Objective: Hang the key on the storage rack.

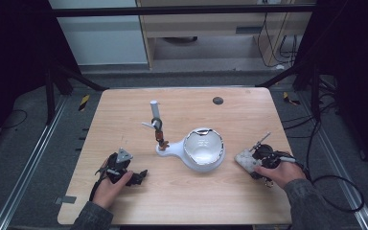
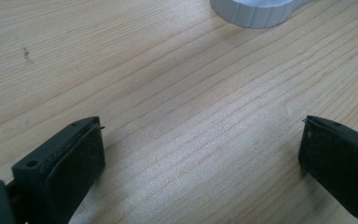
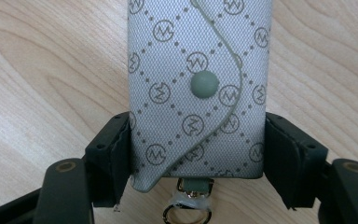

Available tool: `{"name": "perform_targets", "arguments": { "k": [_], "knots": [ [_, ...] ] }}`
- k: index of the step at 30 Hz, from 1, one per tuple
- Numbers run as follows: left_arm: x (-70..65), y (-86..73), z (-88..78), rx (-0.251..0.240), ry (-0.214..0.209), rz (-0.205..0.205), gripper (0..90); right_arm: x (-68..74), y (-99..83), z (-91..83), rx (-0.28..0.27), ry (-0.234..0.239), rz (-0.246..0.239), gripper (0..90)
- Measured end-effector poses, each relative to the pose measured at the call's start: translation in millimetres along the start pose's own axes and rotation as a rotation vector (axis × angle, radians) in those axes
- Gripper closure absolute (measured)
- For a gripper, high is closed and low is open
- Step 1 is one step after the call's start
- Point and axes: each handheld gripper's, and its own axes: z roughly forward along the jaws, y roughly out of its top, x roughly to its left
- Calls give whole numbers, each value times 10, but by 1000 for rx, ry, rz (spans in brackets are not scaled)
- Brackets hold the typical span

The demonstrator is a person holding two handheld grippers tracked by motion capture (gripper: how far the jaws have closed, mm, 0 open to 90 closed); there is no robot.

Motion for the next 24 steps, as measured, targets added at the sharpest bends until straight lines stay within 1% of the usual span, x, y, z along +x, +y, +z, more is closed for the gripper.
{"name": "perform_targets", "arguments": {
  "k": [1,2,5,7,8,10,14,18,20,21,22,24],
  "knots": [
    [0,0,0,0,0,0,0,19,8,-16,4,2,22,309],
    [0,0,0,0,0,0,0,24,13,-34,9,4,26,309],
    [0,0,0,0,0,1,0,37,20,-77,8,-6,18,310],
    [0,0,0,0,-1,2,0,43,24,-103,7,-8,4,311],
    [0,0,0,0,-1,2,0,56,29,-124,10,-17,4,311],
    [0,0,0,0,-1,2,0,64,35,-153,8,-25,-18,312],
    [-1,0,0,0,-2,3,0,98,55,-211,13,-41,-41,312],
    [-1,0,0,0,-3,4,0,117,86,-289,10,-63,-75,313],
    [-1,1,0,0,-3,7,0,139,112,-345,8,-74,-80,313],
    [-1,1,0,0,-3,7,0,139,112,-345,8,-74,-80,313],
    [-1,1,0,0,-4,7,0,155,134,-386,4,-82,-98,313],
    [-1,1,0,0,-4,8,0,178,151,-415,2,-91,-101,313]
  ]
}}
